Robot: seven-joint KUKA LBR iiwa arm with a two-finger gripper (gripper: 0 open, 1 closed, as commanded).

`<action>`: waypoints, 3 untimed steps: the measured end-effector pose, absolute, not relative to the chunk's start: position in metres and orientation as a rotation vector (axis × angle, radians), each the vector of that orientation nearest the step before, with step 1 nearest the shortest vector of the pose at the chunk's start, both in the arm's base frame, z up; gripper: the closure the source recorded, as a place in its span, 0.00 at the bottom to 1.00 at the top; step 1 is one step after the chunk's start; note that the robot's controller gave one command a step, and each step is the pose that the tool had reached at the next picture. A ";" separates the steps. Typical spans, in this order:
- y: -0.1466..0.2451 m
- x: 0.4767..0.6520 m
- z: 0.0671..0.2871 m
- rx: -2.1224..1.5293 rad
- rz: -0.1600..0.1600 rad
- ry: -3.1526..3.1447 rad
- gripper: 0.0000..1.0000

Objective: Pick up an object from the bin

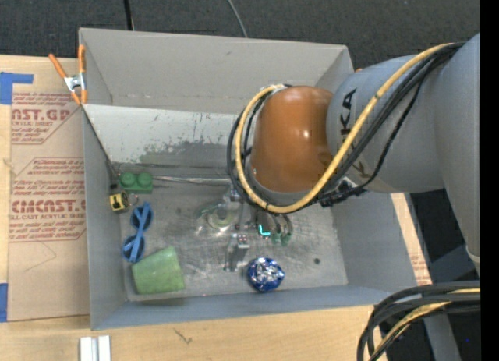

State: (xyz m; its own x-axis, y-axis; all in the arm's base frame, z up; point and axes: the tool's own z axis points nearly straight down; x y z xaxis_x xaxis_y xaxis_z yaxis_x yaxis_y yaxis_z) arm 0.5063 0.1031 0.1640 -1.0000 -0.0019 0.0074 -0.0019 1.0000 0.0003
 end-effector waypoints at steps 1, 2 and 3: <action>0.009 0.539 0.119 0.219 0.004 -3.132 0.00; 0.008 0.485 0.076 0.379 -0.002 -3.139 0.00; -0.076 0.498 0.105 0.302 0.007 -3.131 0.00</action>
Offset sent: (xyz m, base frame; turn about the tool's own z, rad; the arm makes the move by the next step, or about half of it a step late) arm 0.0328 -0.0898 -0.0431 -0.1427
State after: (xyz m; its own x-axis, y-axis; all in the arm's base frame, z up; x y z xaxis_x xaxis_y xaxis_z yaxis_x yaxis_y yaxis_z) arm 0.4979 -0.0763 0.1050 -0.9816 -0.1910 -0.0031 -0.1909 0.9816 -0.0047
